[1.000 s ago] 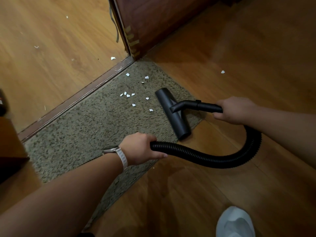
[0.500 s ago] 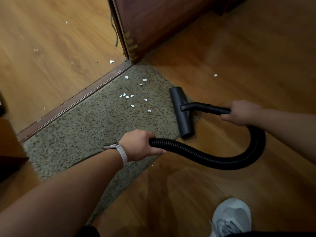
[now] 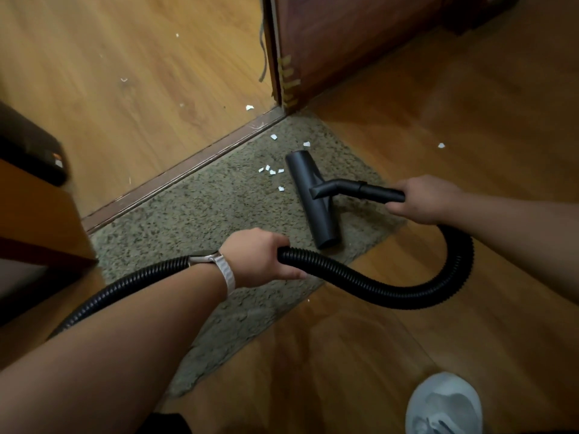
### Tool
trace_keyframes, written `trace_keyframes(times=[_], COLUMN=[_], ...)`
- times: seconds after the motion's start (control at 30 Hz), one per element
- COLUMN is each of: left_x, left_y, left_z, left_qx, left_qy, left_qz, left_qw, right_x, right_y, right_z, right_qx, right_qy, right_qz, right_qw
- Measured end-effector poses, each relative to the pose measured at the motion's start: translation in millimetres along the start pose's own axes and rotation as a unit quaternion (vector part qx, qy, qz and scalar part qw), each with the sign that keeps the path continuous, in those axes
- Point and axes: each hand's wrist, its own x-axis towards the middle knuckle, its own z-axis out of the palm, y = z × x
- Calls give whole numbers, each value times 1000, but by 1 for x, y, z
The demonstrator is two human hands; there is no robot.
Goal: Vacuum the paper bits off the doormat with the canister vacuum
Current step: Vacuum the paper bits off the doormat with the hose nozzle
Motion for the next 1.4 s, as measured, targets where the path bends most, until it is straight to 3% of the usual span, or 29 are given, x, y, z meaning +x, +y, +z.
trace_keyframes(times=[0.3, 0.73, 1.1, 1.4], left_x=[3, 6, 2, 6], left_y=[-8, -7, -14, -10], left_z=[3, 19, 17, 17], left_qx=[58, 2, 2, -14], left_qy=[25, 37, 21, 23], left_qz=[-62, -34, -31, -40], left_qw=[996, 999, 999, 999], right_x=[31, 32, 43, 35], right_y=[-15, 33, -16, 30], right_z=[-6, 6, 4, 9], right_qx=[-12, 26, -33, 25], right_qy=[-9, -10, -19, -28], right_qz=[-3, 51, -67, 21], right_qw=[1000, 998, 997, 999])
